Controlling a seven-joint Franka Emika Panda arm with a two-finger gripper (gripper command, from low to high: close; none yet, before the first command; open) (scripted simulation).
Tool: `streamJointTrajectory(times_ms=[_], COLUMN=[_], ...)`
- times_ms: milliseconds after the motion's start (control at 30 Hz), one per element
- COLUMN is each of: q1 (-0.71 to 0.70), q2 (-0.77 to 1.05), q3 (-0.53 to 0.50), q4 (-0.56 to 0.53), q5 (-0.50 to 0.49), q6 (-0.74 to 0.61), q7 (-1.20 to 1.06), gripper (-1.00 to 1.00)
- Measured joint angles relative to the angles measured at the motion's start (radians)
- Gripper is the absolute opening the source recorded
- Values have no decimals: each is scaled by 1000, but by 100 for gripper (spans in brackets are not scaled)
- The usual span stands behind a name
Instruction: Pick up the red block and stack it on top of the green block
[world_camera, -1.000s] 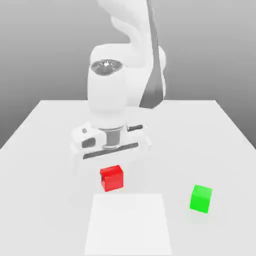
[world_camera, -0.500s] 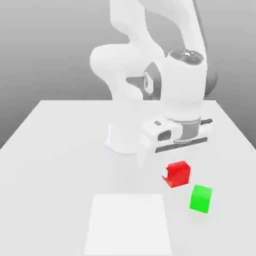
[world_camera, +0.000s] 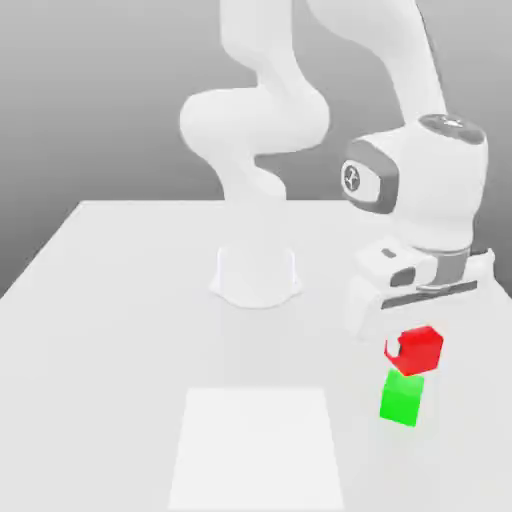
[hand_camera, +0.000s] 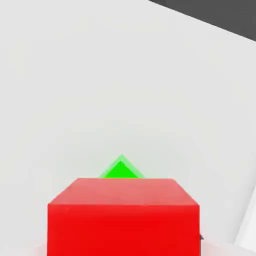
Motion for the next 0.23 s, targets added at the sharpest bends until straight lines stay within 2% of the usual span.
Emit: streamJointTrajectory(times_ms=[133,167,233], q1=[9,13,13], q2=[73,88,88], q3=[-19,-25,-25], q4=[-2,-3,-3], q5=[-60,-72,-72], q6=[68,83,83], q7=[43,51,51], gripper=[-100,100,100])
